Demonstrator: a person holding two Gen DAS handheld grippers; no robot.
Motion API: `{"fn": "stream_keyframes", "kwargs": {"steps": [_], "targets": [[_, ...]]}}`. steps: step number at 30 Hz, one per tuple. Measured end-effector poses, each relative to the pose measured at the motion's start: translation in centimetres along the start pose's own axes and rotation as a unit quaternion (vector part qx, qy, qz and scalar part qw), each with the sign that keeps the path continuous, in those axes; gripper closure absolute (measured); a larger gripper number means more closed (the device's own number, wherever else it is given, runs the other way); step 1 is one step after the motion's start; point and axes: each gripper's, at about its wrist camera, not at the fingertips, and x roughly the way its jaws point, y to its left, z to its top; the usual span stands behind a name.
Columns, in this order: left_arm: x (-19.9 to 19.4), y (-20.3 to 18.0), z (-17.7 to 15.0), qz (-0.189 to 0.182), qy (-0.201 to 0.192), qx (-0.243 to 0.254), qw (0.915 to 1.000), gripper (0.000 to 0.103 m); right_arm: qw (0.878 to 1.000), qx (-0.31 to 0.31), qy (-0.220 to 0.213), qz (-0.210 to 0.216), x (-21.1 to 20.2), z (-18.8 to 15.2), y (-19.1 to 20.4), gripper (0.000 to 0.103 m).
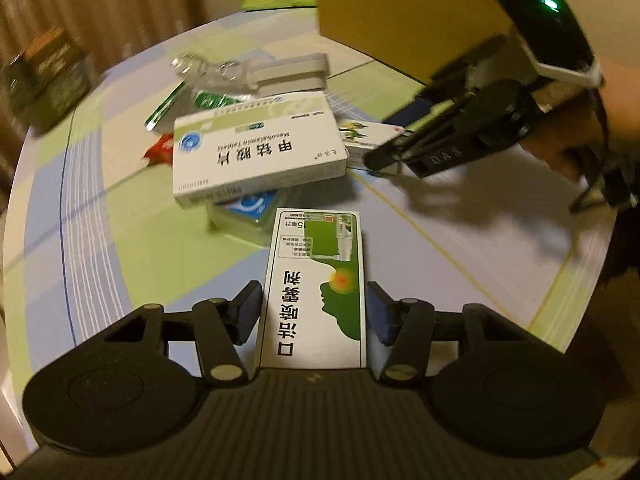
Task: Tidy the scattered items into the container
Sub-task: 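Grasp the green-white spray box with the left tool while the right tool grasps the white cream box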
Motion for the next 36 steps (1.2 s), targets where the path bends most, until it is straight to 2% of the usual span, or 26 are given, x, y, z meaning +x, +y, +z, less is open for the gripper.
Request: {"fn": "stream_keyframes", "kwargs": {"steps": [5, 7, 9, 10, 14, 19, 22, 27, 30, 32, 36], "targets": [[-1.2, -1.8, -1.3, 0.010, 0.004, -0.067, 0.9977, 0.053, 0.999, 0.023, 0.024, -0.025, -3.4, -3.6, 0.1, 0.066], [-1.4, -2.5, -1.4, 0.011, 0.003, -0.077, 0.9970, 0.053, 0.999, 0.021, 0.021, -0.031, -4.6, -4.7, 0.4, 0.064], [-1.4, -3.4, -1.4, 0.013, 0.002, -0.079, 0.9968, 0.053, 0.999, 0.011, 0.011, -0.037, -5.5, -5.3, 0.8, 0.040], [-1.5, -3.7, -1.5, 0.014, 0.001, -0.081, 0.9966, 0.053, 0.999, 0.007, 0.004, -0.040, -5.7, -5.4, 1.0, 0.024], [-1.7, -4.6, -1.6, 0.037, -0.004, -0.072, 0.9967, 0.044, 0.999, 0.005, -0.007, -0.043, -5.5, -5.1, 1.1, 0.022], [-1.2, -5.0, -1.3, 0.052, 0.003, -0.067, 0.9964, 0.044, 0.999, -0.002, -0.009, -0.037, -4.4, -4.4, 1.3, 0.022], [-0.6, -5.2, -1.1, 0.051, 0.010, -0.060, 0.9968, 0.044, 0.999, -0.003, -0.003, -0.032, -3.3, -4.0, 1.2, 0.023], [0.4, -5.3, -1.0, 0.055, 0.029, -0.055, 0.9966, 0.050, 1.000, 0.000, 0.004, -0.027, -1.9, -3.4, 0.9, 0.024], [0.5, -5.1, -1.1, 0.051, 0.027, -0.062, 0.9964, 0.051, 1.000, 0.004, 0.012, -0.024, -1.3, -3.4, 0.7, 0.042], [0.4, -5.1, -1.1, 0.050, 0.028, -0.065, 0.9963, 0.052, 1.000, 0.011, 0.010, -0.022, -1.5, -3.4, 0.6, 0.067], [0.3, -5.1, -1.0, 0.047, 0.028, -0.071, 0.9960, 0.052, 0.999, 0.024, 0.003, -0.027, -2.7, -3.8, 0.7, 0.068]]}}
